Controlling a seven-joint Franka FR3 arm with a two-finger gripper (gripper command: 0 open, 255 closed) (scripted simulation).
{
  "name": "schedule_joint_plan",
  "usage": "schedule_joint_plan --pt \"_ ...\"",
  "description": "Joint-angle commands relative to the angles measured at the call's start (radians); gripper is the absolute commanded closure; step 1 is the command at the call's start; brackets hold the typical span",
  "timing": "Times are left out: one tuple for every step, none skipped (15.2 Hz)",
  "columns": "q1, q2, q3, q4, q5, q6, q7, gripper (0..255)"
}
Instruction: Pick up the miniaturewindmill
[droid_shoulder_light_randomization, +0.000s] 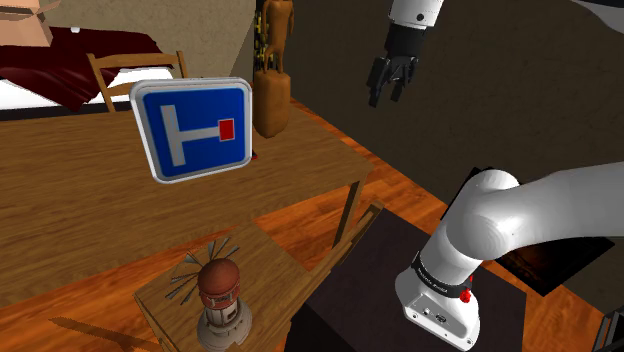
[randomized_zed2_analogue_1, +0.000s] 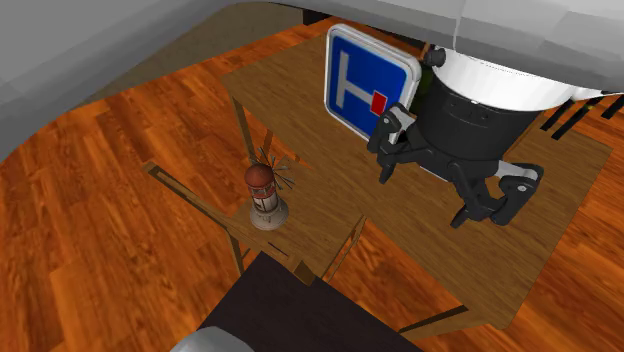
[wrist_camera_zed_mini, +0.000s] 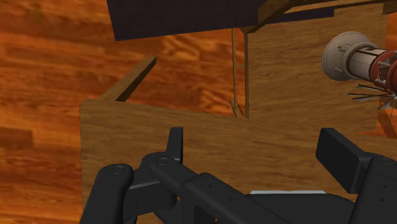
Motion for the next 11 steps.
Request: schedule_joint_plan --pt "0.000 0.000 0.000 0.000 0.000 0.000 0.000 0" --pt "0.008 0.011 0.009 -0.017 0.011 0.026 0.007 0" --pt "0.016 0.023 0.018 -0.033 0.022 0.053 0.015 0" --pt "0.025 0.036 0.028 -0.048 0.033 0.079 0.022 0" --pt "0.033 0.050 0.037 -0.061 0.044 0.106 0.029 0" --pt "0.042 0.065 0.046 -0.074 0.055 0.133 0.035 0" --pt "0.051 0.082 0.056 -0.086 0.066 0.161 0.042 0" --pt "0.060 0.099 0.066 -0.096 0.077 0.188 0.048 0" --pt "0.069 0.118 0.075 -0.106 0.087 0.216 0.053 0" --pt "0.078 0.138 0.085 -0.114 0.098 0.244 0.059 0" --pt "0.087 0.159 0.095 -0.121 0.108 0.271 0.065 0"
